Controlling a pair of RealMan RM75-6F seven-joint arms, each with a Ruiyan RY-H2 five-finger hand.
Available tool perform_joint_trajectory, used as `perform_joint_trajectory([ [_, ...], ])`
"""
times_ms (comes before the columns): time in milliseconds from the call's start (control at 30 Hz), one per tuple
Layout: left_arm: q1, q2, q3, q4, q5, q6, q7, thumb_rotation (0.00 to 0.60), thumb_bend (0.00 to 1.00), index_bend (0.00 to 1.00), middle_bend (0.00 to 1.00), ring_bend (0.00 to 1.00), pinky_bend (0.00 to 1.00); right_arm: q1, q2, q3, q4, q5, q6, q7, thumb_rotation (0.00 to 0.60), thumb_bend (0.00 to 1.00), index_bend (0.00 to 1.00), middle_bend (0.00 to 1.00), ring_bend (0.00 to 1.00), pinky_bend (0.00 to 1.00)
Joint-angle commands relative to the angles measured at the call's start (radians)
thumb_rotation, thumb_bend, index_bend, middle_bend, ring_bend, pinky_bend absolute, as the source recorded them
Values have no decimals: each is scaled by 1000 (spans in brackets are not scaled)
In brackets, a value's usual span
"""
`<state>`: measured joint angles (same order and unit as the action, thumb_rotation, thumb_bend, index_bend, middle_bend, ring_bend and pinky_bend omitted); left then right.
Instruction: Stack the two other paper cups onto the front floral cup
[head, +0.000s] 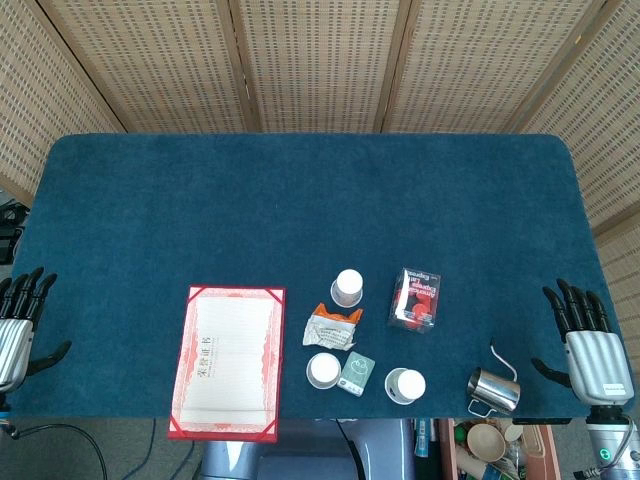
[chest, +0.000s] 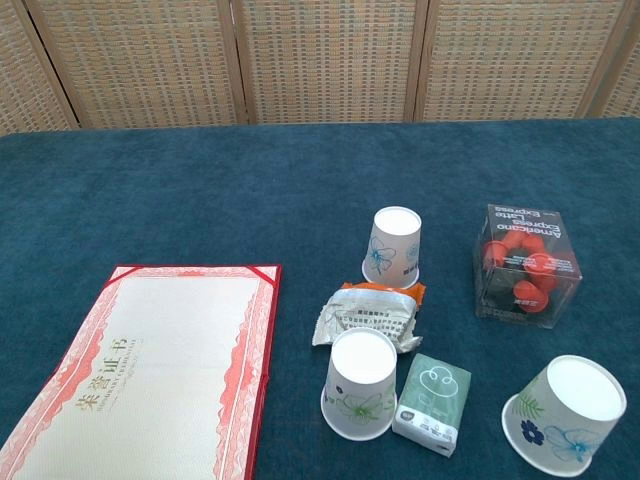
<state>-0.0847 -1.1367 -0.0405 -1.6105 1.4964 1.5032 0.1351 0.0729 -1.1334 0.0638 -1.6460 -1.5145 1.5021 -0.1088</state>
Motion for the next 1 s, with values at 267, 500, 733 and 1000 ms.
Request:
perform_joint_trajectory([
  [267,0,0,0,0,-2,-2,0,600,226,0,0,0,0,2,5,-4,-12,-13,-2,26,600,96,0,0,0,0],
  [500,0,0,-1,1,-2,-1,-3,600,226,0,0,0,0,10,23,-13,-46,-67,6,106,600,95,102,0,0,0],
  [733,1,5,-2,3,0,1,-16,600,226,0,0,0,0,17,48,-33,-139,-124,7,85,600,95,238,0,0,0],
  [1000,2,6,-1,4,4,4,-23,600,226,0,0,0,0,37,58,-74,-232,-155,-65,46,600,96,248,0,0,0],
])
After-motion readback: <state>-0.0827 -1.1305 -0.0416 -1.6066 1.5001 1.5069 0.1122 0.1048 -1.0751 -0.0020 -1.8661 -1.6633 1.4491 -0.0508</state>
